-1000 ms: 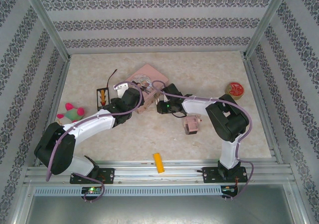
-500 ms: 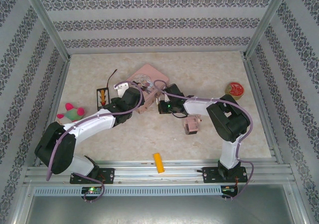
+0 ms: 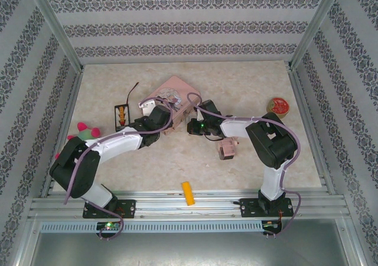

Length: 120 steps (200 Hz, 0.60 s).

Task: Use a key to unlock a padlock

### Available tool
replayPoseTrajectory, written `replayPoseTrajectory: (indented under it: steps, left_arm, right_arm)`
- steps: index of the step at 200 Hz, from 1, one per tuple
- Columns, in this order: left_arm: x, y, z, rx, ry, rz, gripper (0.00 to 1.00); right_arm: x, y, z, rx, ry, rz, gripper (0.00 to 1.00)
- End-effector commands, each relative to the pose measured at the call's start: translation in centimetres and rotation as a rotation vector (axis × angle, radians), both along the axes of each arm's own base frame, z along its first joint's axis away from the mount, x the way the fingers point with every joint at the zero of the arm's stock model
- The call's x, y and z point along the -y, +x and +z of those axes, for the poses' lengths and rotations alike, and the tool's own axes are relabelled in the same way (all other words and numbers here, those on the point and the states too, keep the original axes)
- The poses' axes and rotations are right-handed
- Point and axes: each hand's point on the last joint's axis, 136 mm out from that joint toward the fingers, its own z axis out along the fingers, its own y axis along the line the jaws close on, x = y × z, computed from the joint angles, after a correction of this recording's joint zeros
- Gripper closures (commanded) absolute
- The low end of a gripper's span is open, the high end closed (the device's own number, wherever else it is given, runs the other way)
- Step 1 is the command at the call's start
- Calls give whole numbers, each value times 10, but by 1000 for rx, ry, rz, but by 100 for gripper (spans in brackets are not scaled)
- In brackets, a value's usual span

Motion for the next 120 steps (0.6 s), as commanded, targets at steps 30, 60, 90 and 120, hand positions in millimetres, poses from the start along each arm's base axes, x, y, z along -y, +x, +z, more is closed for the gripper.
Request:
replayPoseTrajectory:
  steps: [30, 60, 90, 120]
  left_arm:
    - [-5, 3, -9, -61, 35, 35, 1]
    - [-6, 0, -12, -78, 40, 35, 1]
    - [-7, -2, -12, -79, 37, 35, 1]
    - [-8, -5, -13, -82, 32, 35, 1]
  right_arm:
    - [-5, 11, 27, 36, 103, -46, 100]
    - [-7, 14, 30, 32, 125, -69, 100]
    - [-8, 18, 32, 30, 153, -95, 100]
    - [-10, 23, 36, 28, 193, -113, 100]
